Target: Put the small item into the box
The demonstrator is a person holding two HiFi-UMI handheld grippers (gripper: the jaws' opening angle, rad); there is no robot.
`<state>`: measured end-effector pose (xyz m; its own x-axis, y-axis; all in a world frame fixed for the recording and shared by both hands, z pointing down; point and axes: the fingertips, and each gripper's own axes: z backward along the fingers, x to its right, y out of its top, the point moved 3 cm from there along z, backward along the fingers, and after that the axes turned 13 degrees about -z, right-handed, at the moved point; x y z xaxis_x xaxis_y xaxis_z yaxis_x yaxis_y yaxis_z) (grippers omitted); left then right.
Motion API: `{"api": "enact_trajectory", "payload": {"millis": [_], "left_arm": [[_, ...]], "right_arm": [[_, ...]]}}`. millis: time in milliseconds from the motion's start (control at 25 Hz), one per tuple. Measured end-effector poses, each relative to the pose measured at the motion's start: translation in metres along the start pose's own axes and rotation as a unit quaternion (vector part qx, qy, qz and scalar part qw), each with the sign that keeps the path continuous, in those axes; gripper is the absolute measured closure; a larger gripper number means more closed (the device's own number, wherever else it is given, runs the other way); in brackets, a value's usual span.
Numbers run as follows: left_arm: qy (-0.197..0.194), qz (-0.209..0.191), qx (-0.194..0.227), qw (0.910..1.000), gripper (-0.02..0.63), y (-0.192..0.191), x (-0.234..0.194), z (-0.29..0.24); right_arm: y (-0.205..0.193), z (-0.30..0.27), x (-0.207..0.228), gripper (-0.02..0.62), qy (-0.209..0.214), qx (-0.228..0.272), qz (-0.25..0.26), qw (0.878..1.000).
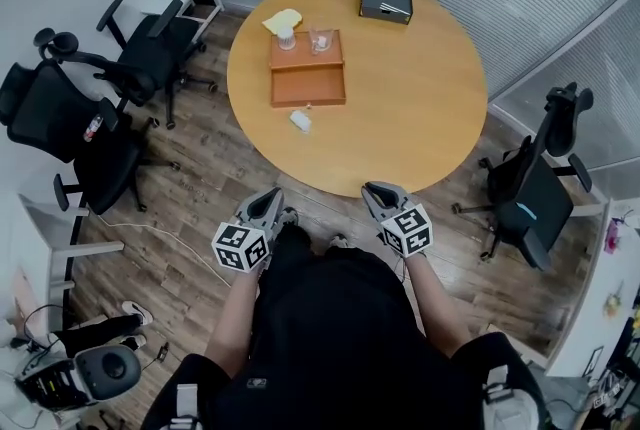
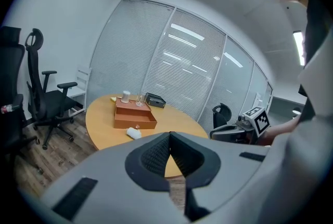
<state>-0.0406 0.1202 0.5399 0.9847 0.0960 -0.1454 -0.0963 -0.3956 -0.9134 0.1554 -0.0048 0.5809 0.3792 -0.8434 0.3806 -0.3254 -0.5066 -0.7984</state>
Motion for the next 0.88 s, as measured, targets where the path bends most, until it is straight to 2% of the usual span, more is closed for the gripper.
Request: {"api": "enact_trajectory", "payload": {"millis": [400, 880], "left_arm": [[-0.038, 0.004, -0.016, 0.9991, 0.6, -0.004, -0.041, -0.024], [-0.106, -0.019, -0.041, 0.9933, 0.6, 0.015, -0.11, -0.072]], "right_arm": [[0.008, -0.027, -0.003, 0.568, -0.034, -0.005, -0.015, 0.999], [0.031, -0.086, -0.001, 0.568, -0.086, -0.005, -0.025, 0.996]]}}
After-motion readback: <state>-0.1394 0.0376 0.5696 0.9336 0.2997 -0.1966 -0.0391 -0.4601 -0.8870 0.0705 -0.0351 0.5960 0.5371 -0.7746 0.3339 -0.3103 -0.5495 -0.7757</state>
